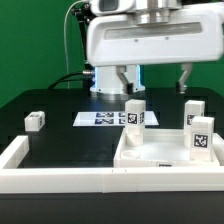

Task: Assemble square table

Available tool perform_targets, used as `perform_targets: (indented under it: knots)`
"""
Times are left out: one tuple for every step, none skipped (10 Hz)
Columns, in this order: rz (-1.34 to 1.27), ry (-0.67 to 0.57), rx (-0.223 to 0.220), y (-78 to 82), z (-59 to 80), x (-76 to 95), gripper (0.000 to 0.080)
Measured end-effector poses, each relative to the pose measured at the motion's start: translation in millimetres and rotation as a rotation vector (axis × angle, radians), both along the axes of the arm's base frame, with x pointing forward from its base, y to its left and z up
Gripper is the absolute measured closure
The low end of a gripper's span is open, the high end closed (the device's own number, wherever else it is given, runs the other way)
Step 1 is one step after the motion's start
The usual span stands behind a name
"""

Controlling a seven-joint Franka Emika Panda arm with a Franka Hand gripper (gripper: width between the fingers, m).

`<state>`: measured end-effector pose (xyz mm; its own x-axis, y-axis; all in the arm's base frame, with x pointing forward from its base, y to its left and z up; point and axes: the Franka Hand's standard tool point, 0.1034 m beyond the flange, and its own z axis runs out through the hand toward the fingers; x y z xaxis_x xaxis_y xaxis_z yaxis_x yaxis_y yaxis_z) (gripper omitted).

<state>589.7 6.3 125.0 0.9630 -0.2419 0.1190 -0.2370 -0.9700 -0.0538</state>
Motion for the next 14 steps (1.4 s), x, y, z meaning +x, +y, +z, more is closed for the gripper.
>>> perform_targets:
  knots:
    - [-0.021, 0.005, -0.007, -10.8, -6.2, -4.2, 0.0151]
    - [-0.011, 0.002, -0.005, -6.1, -4.4, -2.4, 0.0151]
    - [-0.009, 0.002, -0.006, -7.0, -4.7, -2.5, 0.0151]
    - [-0.011, 0.003, -0.006, -8.1, -5.0, -2.6, 0.0151]
    - [-0.012, 0.003, -0.008, -12.7, -4.9, -2.6, 0.0151]
    - [-0.014, 0.002, -0.011, -22.5, -4.9, -2.8, 0.0151]
    - [-0.014, 0.004, -0.015, -31.5, -5.8, -3.8, 0.0151]
    - [0.023, 0.01, -0.025, -43.1, -9.8, -9.5, 0.0151]
    - [0.045, 0.013, -0.037, -59.6, -14.7, -21.0, 0.0151]
    - [0.062, 0.024, -0.043, -74.9, -18.3, -34.3, 0.0151]
    - [0.083, 0.03, -0.052, -94.5, -22.1, -46.4, 0.0151]
    - [0.081, 0.038, -0.056, -111.9, -26.0, -55.1, 0.0151]
    - [0.087, 0.047, -0.057, -124.3, -29.0, -61.7, 0.0151]
    - [0.082, 0.052, -0.054, -139.4, -31.5, -68.2, 0.0151]
